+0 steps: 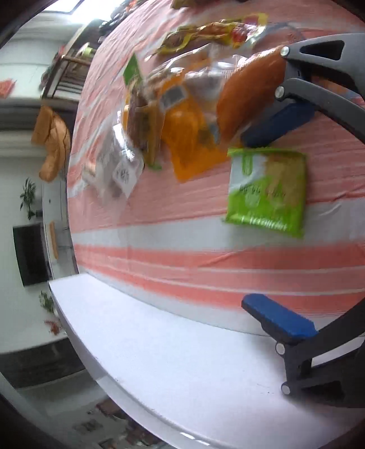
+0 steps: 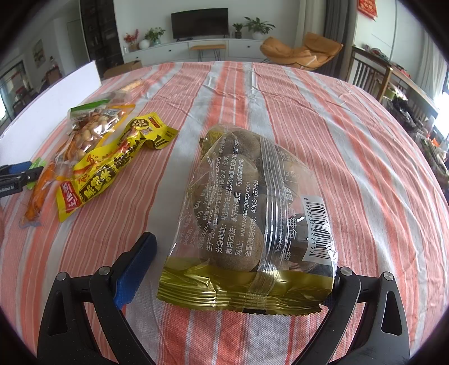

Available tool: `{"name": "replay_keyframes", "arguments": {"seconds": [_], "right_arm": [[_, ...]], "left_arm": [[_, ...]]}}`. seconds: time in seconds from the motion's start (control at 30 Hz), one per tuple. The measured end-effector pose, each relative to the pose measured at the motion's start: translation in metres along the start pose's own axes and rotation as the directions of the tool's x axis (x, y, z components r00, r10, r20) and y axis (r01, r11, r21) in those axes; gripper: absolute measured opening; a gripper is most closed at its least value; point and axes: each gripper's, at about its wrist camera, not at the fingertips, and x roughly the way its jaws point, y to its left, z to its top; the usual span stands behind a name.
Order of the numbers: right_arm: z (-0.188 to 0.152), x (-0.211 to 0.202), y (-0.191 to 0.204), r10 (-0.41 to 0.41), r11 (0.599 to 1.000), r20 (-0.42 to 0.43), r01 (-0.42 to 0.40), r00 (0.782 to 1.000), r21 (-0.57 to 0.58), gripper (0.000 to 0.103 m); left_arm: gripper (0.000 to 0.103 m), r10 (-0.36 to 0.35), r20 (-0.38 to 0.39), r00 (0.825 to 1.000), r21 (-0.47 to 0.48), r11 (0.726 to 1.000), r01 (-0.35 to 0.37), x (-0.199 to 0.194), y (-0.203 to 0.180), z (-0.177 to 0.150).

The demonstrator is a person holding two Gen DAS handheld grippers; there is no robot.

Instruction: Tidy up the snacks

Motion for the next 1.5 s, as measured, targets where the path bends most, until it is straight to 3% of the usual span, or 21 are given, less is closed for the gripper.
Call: {"name": "replay_keyframes", "arguments": {"seconds": [0.07,0.2,1.5], "right_arm": [[0.0,-0.0001,0.0,0.0,1.0,0.0,0.0,1.0,0.0,0.099],[-0.0014,-0.0008,-0.0011,0.001,1.0,0.0,-0.001,1.0,0.001,0.099],[-0.0009,-0.0002,-0.0007,0.0,1.0,0.0,0.0,1.0,0.0,0.099]], "left_arm": [[0.103,-0.018,-0.004,1.0,-0.061,0.998,0.018,0.0027,0.0099,0.001],[0.103,-0.002,-0.003,1.0,-0.075,0.997,0.002,0.0028,0.009,0.0003],[0.103,-0.001,-0.002,1.0,-0.076,0.997,0.001,0.0033,0.0093,0.0012]]}}
